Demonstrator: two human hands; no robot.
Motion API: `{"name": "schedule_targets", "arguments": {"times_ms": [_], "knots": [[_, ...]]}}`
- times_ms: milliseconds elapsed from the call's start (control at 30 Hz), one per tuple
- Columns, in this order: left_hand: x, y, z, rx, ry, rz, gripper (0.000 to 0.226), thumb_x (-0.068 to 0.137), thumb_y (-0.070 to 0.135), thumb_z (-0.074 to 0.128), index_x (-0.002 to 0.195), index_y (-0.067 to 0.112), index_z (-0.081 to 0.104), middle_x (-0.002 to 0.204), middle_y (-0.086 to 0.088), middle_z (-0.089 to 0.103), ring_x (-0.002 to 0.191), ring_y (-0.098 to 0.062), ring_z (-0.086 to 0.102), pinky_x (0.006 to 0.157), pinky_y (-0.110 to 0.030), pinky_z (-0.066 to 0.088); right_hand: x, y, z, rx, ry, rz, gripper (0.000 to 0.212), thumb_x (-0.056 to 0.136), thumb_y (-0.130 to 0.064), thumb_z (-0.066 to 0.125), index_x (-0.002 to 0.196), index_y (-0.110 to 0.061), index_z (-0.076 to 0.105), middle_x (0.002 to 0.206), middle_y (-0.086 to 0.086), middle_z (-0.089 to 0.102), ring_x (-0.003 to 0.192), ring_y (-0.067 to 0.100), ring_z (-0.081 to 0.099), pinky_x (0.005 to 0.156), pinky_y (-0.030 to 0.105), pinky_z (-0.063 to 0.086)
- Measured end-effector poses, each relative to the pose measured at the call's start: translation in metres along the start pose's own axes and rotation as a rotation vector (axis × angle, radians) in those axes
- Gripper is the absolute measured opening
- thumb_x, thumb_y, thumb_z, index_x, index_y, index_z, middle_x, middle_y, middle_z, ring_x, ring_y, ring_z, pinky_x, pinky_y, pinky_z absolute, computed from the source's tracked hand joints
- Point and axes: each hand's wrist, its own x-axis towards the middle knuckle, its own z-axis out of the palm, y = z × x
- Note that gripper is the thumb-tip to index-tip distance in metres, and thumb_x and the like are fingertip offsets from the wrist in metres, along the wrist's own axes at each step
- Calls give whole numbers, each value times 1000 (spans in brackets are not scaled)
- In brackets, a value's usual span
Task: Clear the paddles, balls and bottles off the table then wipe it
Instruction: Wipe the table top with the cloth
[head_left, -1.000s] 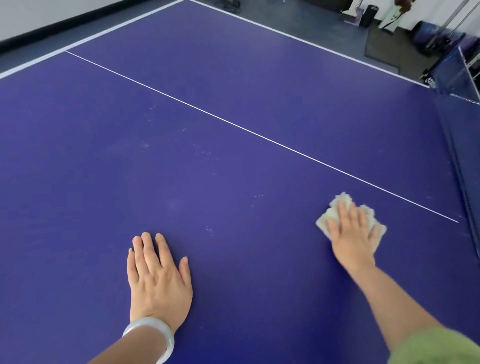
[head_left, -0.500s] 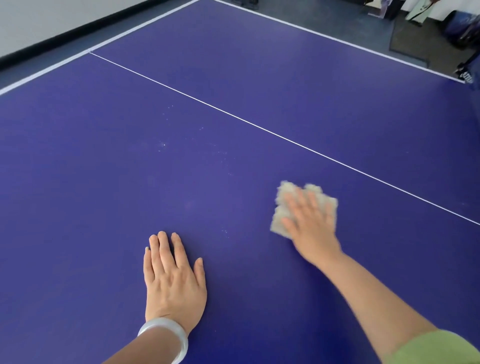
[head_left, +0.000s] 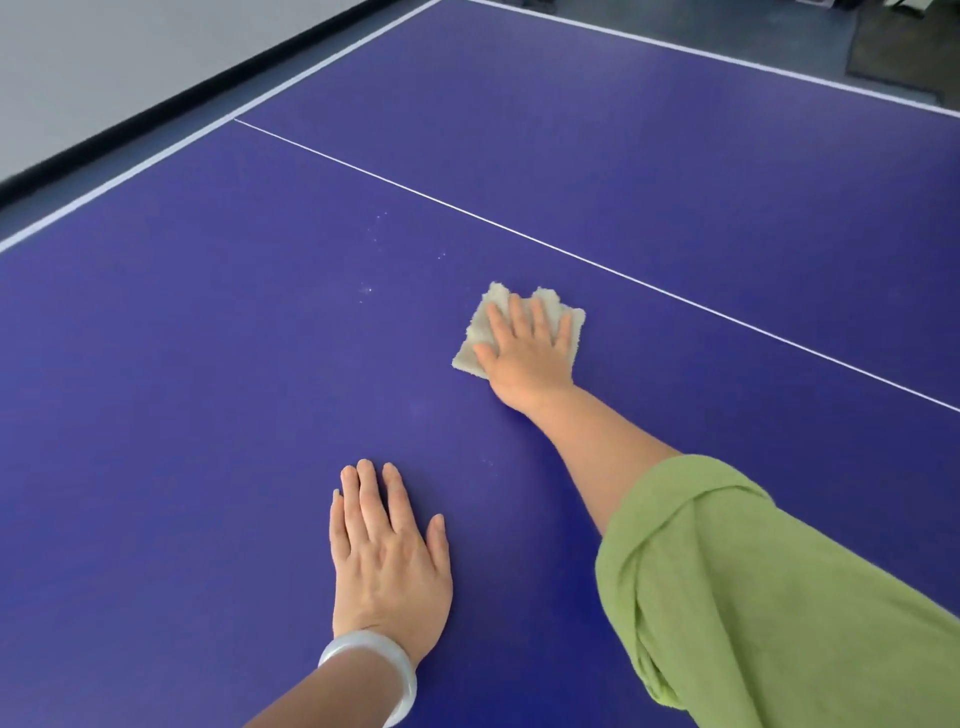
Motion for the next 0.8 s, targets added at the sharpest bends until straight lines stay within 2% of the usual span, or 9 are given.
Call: {"name": "schedule_targets", "arguments": {"times_ms": [100, 167, 233, 300, 367, 467, 533, 667, 800], "knots": [[0, 0, -1, -11, 6, 1, 69, 95, 42, 25, 142, -7, 41, 148, -29, 37, 142, -42, 30, 116, -51, 20, -39, -18, 8, -55, 2, -225, 57, 102, -46, 12, 155, -30, -2, 162, -7, 0, 149, 24, -10, 118, 53, -5], [0, 0, -3, -29, -5, 0, 70, 94, 41, 25, 141, -8, 41, 148, -30, 36, 142, -43, 29, 116, -52, 20, -62, 17, 10, -92, 14, -206, 56, 103, -44, 9, 156, -30, -2, 163, -7, -5, 149, 22, -12, 119, 51, -7], [-1, 0, -4, -49, -29, -1, 71, 94, 41, 24, 141, -9, 40, 148, -31, 36, 142, -44, 28, 116, -53, 21, -87, 74, 12, -89, 78, 17, 55, 102, -40, 10, 155, -30, -1, 162, -6, 0, 149, 21, -9, 119, 51, -2], [-3, 1, -5, -67, -63, 3, 72, 94, 41, 23, 142, -10, 39, 149, -32, 33, 143, -45, 26, 117, -55, 21, -124, 128, 11, -22, 106, 344, 54, 102, -39, 11, 155, -32, 0, 161, -7, 6, 148, 19, -6, 118, 51, 1], [-1, -1, -7, -90, -89, 15, 72, 94, 40, 23, 143, -11, 37, 149, -34, 32, 143, -46, 24, 117, -56, 21, -169, 146, 9, 88, 108, 651, 55, 101, -44, 8, 155, -34, 1, 162, -5, 8, 149, 18, -7, 119, 51, 0], [-1, -2, -10, -114, -141, 33, 71, 95, 39, 25, 145, -11, 33, 151, -34, 29, 144, -47, 21, 119, -56, 17, -224, 98, 25, 99, 148, 865, 61, 98, -47, 0, 156, -29, 2, 164, -1, 8, 149, 20, -7, 119, 51, -3], [-1, -4, -11, -131, -169, 48, 71, 95, 39, 26, 146, -11, 30, 152, -34, 26, 145, -47, 18, 119, -56, 15, -244, 39, 37, 57, 149, 843, 62, 98, -46, -4, 156, -26, 5, 164, 1, 10, 150, 22, -3, 119, 50, -4], [0, -8, -14, -190, -187, 63, 71, 95, 38, 27, 146, -12, 29, 152, -35, 25, 145, -47, 17, 120, -56, 15, -253, -27, 53, 80, 188, 807, 60, 100, -44, 15, 151, -19, 32, 157, 7, 32, 147, 26, 15, 120, 47, -4], [3, -11, -17, -257, -190, 67, 70, 93, 39, 30, 145, -8, 35, 151, -30, 30, 144, -43, 23, 119, -51, 18, -253, -29, 58, 40, 161, 830, 64, 98, -49, 1, 155, -26, 16, 162, 0, 14, 151, 21, 4, 121, 49, -5]]}}
